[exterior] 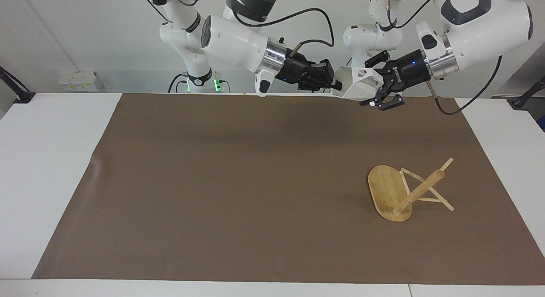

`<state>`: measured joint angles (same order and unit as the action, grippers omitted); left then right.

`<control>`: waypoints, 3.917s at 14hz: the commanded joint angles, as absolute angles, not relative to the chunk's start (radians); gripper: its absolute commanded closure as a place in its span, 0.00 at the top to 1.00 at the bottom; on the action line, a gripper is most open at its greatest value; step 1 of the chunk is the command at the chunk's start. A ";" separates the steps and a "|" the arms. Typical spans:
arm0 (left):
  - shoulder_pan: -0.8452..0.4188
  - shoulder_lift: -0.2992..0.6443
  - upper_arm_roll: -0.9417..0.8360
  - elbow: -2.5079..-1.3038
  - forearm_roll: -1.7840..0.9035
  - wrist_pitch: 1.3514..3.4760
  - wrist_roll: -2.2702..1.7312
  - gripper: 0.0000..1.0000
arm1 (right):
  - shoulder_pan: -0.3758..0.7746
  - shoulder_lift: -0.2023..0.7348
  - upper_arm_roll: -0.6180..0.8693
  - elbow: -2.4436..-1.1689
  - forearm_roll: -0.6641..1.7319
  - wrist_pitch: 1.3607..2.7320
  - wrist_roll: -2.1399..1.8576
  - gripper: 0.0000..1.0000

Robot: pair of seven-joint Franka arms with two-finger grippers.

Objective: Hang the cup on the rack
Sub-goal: 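Open the right gripper and pull it back from the cup, then move the cup toward the rack peg while the right gripper retracts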

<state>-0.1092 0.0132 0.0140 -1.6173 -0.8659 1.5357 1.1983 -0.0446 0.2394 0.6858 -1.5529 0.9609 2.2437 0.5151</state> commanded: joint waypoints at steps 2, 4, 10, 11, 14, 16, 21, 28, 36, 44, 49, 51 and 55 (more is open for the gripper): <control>-0.091 -0.031 0.017 -1.687 -0.877 1.516 1.178 0.00 | -0.058 0.232 0.696 -1.555 0.979 2.266 0.523 0.30; -0.089 -0.034 0.017 -1.689 -0.874 1.517 1.175 0.00 | -0.058 0.232 0.696 -1.555 0.973 2.263 0.522 0.51; -0.084 -0.038 0.017 -1.707 -0.780 1.540 1.174 0.00 | -0.058 0.226 0.696 -1.555 0.966 2.267 0.515 1.00; -0.084 -0.038 0.017 -1.712 -0.749 1.558 1.173 0.00 | -0.058 0.225 0.695 -1.555 0.965 2.269 0.512 1.00; -0.101 -0.077 0.015 -1.811 -0.698 1.673 1.123 0.00 | -0.058 0.216 0.686 -1.554 0.962 2.269 0.508 1.00; -0.106 -0.081 0.005 -1.835 -0.634 1.751 1.042 0.00 | -0.060 0.213 0.684 -1.554 0.939 2.269 0.506 1.00; -0.242 -0.087 0.003 -1.905 -0.435 1.990 0.719 0.00 | -0.066 0.189 0.652 -1.552 0.848 2.260 0.503 1.00; -0.253 -0.061 0.005 -1.921 -0.256 2.100 0.573 0.00 | -0.066 0.137 0.536 -1.552 0.694 2.217 0.503 1.00; -0.235 -0.034 0.005 -1.983 -0.256 2.316 0.384 0.00 | -0.066 0.107 0.373 -1.552 0.364 2.047 0.340 1.00; -0.235 0.003 0.003 -2.052 -0.256 2.506 0.250 0.00 | -0.066 0.077 0.161 -1.552 0.167 1.758 -0.097 1.00; -0.236 0.037 0.005 -2.074 -0.258 2.559 0.169 0.00 | -0.066 0.064 0.155 -1.554 0.019 1.635 -0.098 1.00; -0.233 0.040 0.005 -2.072 -0.258 2.568 0.146 0.00 | -0.066 0.058 0.156 -1.557 -0.040 1.608 -0.100 1.00; -0.206 0.041 0.005 -2.072 -0.259 2.566 0.124 0.00 | -0.067 0.045 0.144 -1.575 -0.094 1.580 -0.100 1.00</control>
